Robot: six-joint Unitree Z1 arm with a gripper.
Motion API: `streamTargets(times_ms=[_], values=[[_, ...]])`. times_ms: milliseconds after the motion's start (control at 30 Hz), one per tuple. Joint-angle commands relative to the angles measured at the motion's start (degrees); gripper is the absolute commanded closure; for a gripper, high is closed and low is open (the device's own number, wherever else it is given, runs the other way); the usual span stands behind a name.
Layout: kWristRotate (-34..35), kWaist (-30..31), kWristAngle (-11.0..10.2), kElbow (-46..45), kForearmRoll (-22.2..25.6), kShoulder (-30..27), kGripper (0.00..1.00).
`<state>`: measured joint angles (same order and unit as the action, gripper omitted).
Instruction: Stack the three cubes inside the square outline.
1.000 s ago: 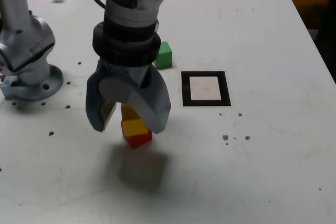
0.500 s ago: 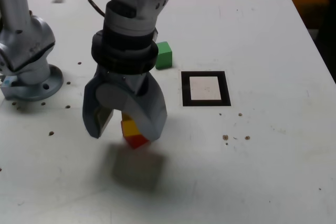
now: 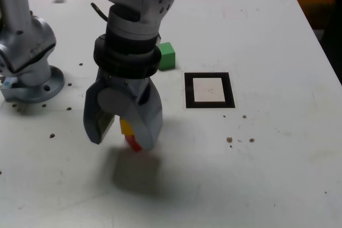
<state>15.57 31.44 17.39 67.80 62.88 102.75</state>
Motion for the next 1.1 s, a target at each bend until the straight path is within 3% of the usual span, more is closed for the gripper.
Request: streamTargets(times_ms=[0, 200, 500, 600, 700, 800, 933, 1067], values=[[-0.1, -0.1, 0.1, 0.5, -0.1, 0.1, 0.66], [-0.1, -0.1, -0.3, 1.6, 0.2, 0.0, 0.70], [0.7, -0.6, -3.7, 4.1, 3.4, -1.2, 0.72], [0.8, -1.0, -5.9, 5.1, 4.0, -1.6, 0.72], [0.7, -2.5, -11.3, 6.3, 4.6, -2.4, 0.72], [0.1, -4.2, -14.2, 5.8, 4.8, -2.6, 0.72], [-0.6, -6.1, -16.0, 3.6, 4.4, -2.6, 0.72], [-0.8, -7.5, -16.1, 0.6, 3.3, -2.6, 0.72]])
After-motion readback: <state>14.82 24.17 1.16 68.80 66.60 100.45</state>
